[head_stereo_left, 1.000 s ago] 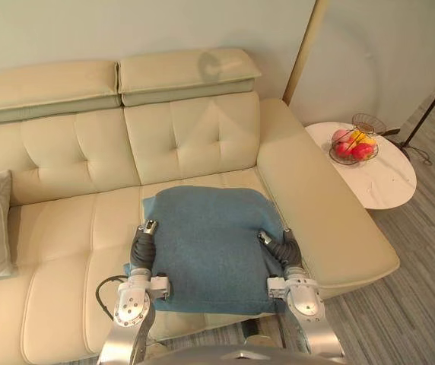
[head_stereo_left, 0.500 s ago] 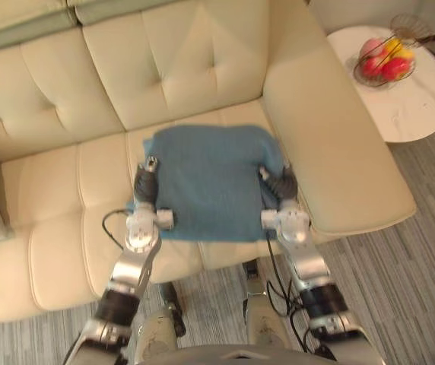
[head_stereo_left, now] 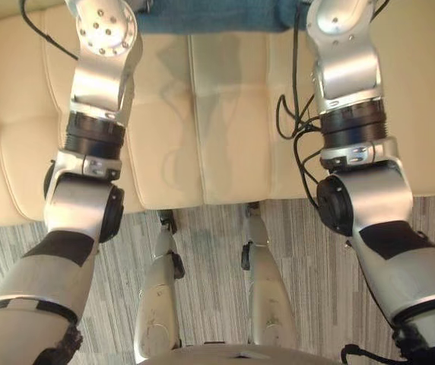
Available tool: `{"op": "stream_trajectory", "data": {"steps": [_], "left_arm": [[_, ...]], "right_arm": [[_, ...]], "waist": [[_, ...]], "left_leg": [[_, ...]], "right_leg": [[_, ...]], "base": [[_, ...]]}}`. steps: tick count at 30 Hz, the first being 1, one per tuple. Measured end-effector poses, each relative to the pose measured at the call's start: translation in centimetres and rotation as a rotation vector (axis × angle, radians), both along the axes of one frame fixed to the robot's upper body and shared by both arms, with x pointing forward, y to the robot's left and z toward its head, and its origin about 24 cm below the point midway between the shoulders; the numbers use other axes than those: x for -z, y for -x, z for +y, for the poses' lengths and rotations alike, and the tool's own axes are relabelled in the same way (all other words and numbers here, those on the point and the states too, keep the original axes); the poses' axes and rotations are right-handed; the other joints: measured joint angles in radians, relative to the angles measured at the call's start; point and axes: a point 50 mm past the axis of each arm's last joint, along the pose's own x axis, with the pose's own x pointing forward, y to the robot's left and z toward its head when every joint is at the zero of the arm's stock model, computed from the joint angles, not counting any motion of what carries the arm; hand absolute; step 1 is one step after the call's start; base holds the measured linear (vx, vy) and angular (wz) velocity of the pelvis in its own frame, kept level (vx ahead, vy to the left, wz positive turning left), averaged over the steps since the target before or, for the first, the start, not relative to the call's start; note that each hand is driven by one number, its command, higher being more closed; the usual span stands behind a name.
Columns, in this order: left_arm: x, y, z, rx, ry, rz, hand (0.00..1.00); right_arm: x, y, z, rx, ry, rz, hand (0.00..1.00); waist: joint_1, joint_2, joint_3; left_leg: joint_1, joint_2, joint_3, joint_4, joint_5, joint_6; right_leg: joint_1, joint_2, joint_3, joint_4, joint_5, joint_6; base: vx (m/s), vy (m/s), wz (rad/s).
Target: Pick up cushions and gather them together orderly.
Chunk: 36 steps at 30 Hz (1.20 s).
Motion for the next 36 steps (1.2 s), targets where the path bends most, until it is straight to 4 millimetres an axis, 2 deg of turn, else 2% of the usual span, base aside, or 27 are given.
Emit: {"op": "stream_trajectory", "data": {"steps": [3, 5, 11, 14, 16, 18, 20, 22, 23, 26, 28, 31, 34, 36], "left_arm": [[-2.3, 0.3, -0.6, 0.007, 0.012, -0.020, 0.00], [-3.1, 0.3, -1.1, 0.018, -0.005, -0.011, 0.00], [-1.2, -1.7, -0.8, 0.025, -0.031, 0.123, 0.00], [2.3, -3.3, 0.2, 0.039, 0.017, 0.228, 0.00], [6.7, -4.6, 1.0, 0.070, 0.098, 0.346, 0.00], [10.2, -5.3, 1.8, 0.084, 0.129, 0.433, 0.00], [12.2, -5.4, 2.5, 0.084, 0.135, 0.459, 0.00], [13.3, -5.3, 2.9, 0.109, 0.143, 0.461, 0.00], [14.4, -5.1, 3.5, 0.143, 0.150, 0.467, 0.00], [16.1, -4.7, 4.5, 0.183, 0.148, 0.479, 0.00], [19.1, -4.1, 6.2, 0.174, 0.152, 0.541, 0.00], [21.2, -3.1, 7.9, 0.147, 0.185, 0.570, 0.00], [21.4, -1.8, 9.9, 0.107, 0.224, 0.528, 0.00], [21.6, -0.4, 10.8, 0.086, 0.239, 0.487, 0.00]], "right_arm": [[-0.9, -0.5, -0.3, -0.002, -0.049, 0.033, 0.00], [-0.2, -1.4, -0.7, -0.042, -0.091, 0.091, 0.00], [0.3, -2.3, -1.9, -0.087, -0.106, 0.164, 0.00], [2.5, -3.3, -2.0, -0.097, -0.083, 0.237, 0.00], [5.0, -4.2, -2.3, -0.101, -0.065, 0.308, 0.00], [6.5, -4.1, -2.6, -0.109, -0.059, 0.315, 0.00], [7.3, -3.7, -3.1, -0.106, -0.052, 0.302, 0.00], [8.1, -3.3, -3.8, -0.096, -0.039, 0.301, 0.00], [9.0, -3.3, -4.2, -0.090, -0.039, 0.317, 0.00], [11.1, -3.1, -5.2, -0.084, -0.028, 0.350, 0.00], [13.6, -2.6, -6.8, -0.055, -0.021, 0.399, 0.00], [15.2, -1.5, -8.9, -0.022, -0.030, 0.405, 0.00], [16.9, -0.1, -10.8, 0.004, -0.067, 0.401, 0.00], [19.2, 1.0, -11.4, -0.008, -0.092, 0.431, 0.00]], "waist": [[0.002, 0.002, 0.015], [0.002, 0.002, 0.016], [0.013, 0.002, 0.017], [0.016, 0.002, 0.017], [0.014, 0.002, 0.017], [0.012, 0.002, 0.017], [0.009, 0.002, 0.017], [0.011, 0.002, 0.017], [0.012, 0.002, 0.017], [0.013, 0.002, 0.016], [0.013, 0.001, 0.016], [0.016, 0.000, 0.016], [0.015, 0.000, 0.016], [0.016, 0.000, 0.015]], "left_leg": [[-0.068, 0.006, -0.012, 0.001, 0.018, -0.003], [-0.115, 0.012, -0.025, 0.001, 0.029, -0.008], [-0.189, 0.030, -0.033, 0.001, 0.049, -0.017], [-0.200, 0.039, -0.034, 0.001, 0.052, -0.020], [-0.203, 0.047, -0.035, 0.001, 0.049, -0.023], [-0.203, 0.049, -0.032, 0.001, 0.047, -0.026], [-0.201, 0.049, -0.029, 0.001, 0.047, -0.026], [-0.196, 0.048, -0.024, 0.001, 0.047, -0.026], [-0.186, 0.048, -0.021, 0.002, 0.047, -0.026], [-0.164, 0.049, -0.010, 0.002, 0.047, -0.026], [-0.133, 0.048, 0.010, 0.002, 0.040, -0.023], [-0.109, 0.049, 0.025, 0.002, 0.036, -0.022], [-0.081, 0.050, 0.033, 0.002, 0.029, -0.013], [-0.038, 0.055, 0.035, 0.002, 0.025, -0.013]], "right_leg": [[-0.055, 0.002, -0.021, 0.000, 0.008, -0.003], [-0.091, 0.005, -0.037, 0.000, 0.011, -0.008], [-0.156, 0.019, -0.057, 0.000, 0.022, -0.018], [-0.167, 0.027, -0.061, 0.000, 0.023, -0.019], [-0.168, 0.034, -0.065, 0.000, 0.019, -0.022], [-0.168, 0.036, -0.065, 0.000, 0.017, -0.023], [-0.168, 0.036, -0.063, 0.001, 0.017, -0.022], [-0.165, 0.035, -0.060, 0.001, 0.017, -0.022], [-0.157, 0.036, -0.057, 0.001, 0.017, -0.022], [-0.140, 0.036, -0.050, 0.001, 0.015, -0.020], [-0.118, 0.036, -0.039, 0.001, 0.011, -0.016], [-0.102, 0.039, -0.025, 0.001, 0.009, -0.017], [-0.078, 0.041, -0.020, 0.001, 0.006, -0.014], [-0.036, 0.047, -0.020, 0.001, 0.001, -0.016]], "base": [[-0.01, 0.034, 0.16], [0.02, 0.041, 0.15], [0.02, 0.027, 0.04], [0.03, 0.033, -0.04], [0.04, 0.041, -0.04], [0.03, 0.038, -0.02], [0.03, 0.047, -0.01], [0.02, 0.053, -0.03], [0.02, 0.048, -0.04], [0.01, 0.037, -0.06], [0.00, 0.034, -0.12], [0.00, 0.014, -0.11], [0.00, -0.002, -0.09], [-0.01, -0.016, -0.07]]}}
